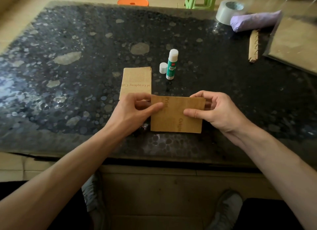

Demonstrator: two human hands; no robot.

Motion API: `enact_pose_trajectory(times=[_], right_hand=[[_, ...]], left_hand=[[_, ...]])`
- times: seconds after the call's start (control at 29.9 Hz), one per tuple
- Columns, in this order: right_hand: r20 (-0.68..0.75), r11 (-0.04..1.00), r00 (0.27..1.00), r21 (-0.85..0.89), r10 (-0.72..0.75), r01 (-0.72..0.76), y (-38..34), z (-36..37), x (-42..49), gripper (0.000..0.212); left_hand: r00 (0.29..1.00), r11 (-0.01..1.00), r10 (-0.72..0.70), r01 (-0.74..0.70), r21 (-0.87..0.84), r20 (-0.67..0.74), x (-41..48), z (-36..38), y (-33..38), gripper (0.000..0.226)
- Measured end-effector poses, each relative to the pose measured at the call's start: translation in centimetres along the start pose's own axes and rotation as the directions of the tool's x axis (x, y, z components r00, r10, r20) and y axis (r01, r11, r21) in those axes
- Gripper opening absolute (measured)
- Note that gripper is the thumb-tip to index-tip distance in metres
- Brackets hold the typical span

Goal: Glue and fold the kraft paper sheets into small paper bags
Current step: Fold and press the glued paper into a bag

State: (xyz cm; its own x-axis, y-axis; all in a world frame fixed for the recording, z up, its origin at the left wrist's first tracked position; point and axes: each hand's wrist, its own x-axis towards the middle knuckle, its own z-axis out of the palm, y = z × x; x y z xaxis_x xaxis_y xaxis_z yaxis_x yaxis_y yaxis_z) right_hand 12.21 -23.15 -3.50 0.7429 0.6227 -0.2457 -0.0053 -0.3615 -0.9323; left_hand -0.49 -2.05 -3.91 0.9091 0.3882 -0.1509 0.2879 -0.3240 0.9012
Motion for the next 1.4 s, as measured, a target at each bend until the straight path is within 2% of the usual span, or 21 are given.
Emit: enact_pose_trajectory(times=[0.07, 0.2, 0.33, 0.5, 0.6, 0.77, 0.97, 1.17, 1.4], right_hand=[[0.019, 0.996, 0.999, 0.079, 0.042, -0.044, 0.0, 0.2, -0.4, 0.034], [0.002, 0.992, 0.995, 0.085, 0.098, -0.097, -0.3, 0.8, -0.7, 0.028], [-0.036, 0.993, 0.994, 0.068, 0.103, -0.100, -0.6, 1.0, -0.9, 0.022], [-0.006, 0.993, 0.994, 0.049, 0.105, -0.105, -0.4, 2.0, -1.3, 0.020], [-0.040, 0.987, 0.991, 0.110, 0.124, -0.119, -0.4, 2.7, -1.6, 0.022], [-0.064, 0.925, 0.970, 0.323, 0.233, -0.201, -0.6, 3.3, -2.7, 0.029], [-0.170, 0.959, 0.964, 0.233, 0.202, -0.160, -0.9, 3.7, -2.8, 0.026], [-0.185, 0.975, 0.969, 0.181, 0.163, -0.130, -0.5, 3.8, -2.8, 0.018], [-0.197, 0.980, 0.971, 0.166, 0.139, -0.106, -0.1, 3.5, -2.3, 0.011]], left_hand=[[1.000, 0.996, -0.004, 0.004, -0.084, 0.006, -0.3, 0.2, 0.2, 0.006], [0.998, 0.999, 0.029, -0.026, -0.038, 0.057, -0.2, 0.6, 0.3, 0.014], [0.988, 0.990, 0.035, -0.013, -0.144, 0.151, -0.4, 1.4, 0.7, 0.024], [0.995, 0.990, 0.018, -0.004, -0.143, 0.097, -0.8, 1.7, 0.5, 0.020], [0.996, 0.985, -0.007, 0.021, -0.169, 0.085, -1.2, 1.9, 0.5, 0.019], [0.996, 0.975, -0.045, 0.060, -0.215, 0.072, -1.7, 1.6, 0.6, 0.019], [0.991, 0.941, -0.091, 0.119, -0.317, 0.102, -1.5, 2.0, 0.9, 0.020], [0.992, 0.968, -0.110, 0.122, -0.221, 0.066, -1.4, 1.9, 0.8, 0.020], [0.989, 0.966, -0.143, 0.144, -0.213, 0.024, -1.3, 1.0, 0.7, 0.014]])
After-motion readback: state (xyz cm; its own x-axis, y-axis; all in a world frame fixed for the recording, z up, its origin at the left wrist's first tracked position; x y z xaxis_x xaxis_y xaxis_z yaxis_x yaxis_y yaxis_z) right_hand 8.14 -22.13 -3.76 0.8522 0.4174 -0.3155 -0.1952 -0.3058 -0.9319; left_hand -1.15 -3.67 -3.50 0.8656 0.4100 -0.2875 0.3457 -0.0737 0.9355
